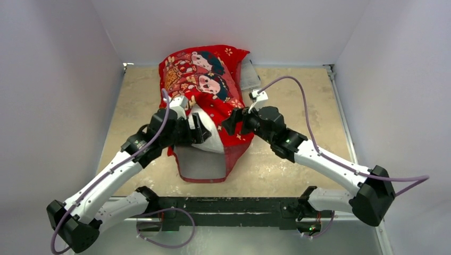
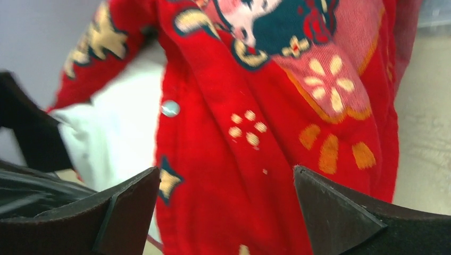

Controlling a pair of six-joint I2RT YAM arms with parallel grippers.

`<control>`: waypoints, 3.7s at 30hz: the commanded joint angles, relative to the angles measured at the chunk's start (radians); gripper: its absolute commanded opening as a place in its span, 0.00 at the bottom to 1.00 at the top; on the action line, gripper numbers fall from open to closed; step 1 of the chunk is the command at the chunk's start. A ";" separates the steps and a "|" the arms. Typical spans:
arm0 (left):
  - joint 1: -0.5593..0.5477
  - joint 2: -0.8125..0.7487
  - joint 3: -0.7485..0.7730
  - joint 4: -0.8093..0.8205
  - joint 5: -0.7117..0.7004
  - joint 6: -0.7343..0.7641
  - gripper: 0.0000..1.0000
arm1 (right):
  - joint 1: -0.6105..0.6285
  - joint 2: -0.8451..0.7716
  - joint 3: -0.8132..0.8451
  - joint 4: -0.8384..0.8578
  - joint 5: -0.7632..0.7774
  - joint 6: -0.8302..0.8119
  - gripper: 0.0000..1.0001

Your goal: Remove the pillowcase from the pillow

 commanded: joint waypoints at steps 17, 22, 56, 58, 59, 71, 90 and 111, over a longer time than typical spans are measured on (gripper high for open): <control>0.004 -0.044 0.138 -0.313 -0.188 0.126 0.82 | -0.318 0.157 -0.101 0.152 0.059 0.249 0.86; 0.004 -0.032 0.071 -0.239 -0.150 0.122 0.82 | -0.415 0.126 -0.050 0.148 0.068 0.240 0.86; -0.155 0.475 0.415 -0.050 -0.217 0.296 0.82 | -0.373 -0.280 -0.080 -0.146 -0.415 0.027 0.95; -0.174 0.518 0.443 -0.056 -0.249 0.317 0.82 | -0.374 -0.277 -0.084 -0.143 -0.421 0.028 0.95; -0.181 0.540 0.455 -0.051 -0.250 0.325 0.81 | -0.374 -0.277 -0.085 -0.143 -0.422 0.025 0.95; -0.162 0.698 0.598 0.045 -0.408 0.315 0.00 | -0.171 -0.235 -0.090 -0.096 -0.377 0.049 0.91; -0.082 0.716 0.596 0.100 -0.306 0.264 0.00 | 0.135 0.182 -0.165 0.086 0.144 0.306 0.99; 0.147 0.651 0.463 -0.035 -0.708 0.273 0.00 | 0.126 -0.330 -0.137 0.217 -0.084 0.063 0.00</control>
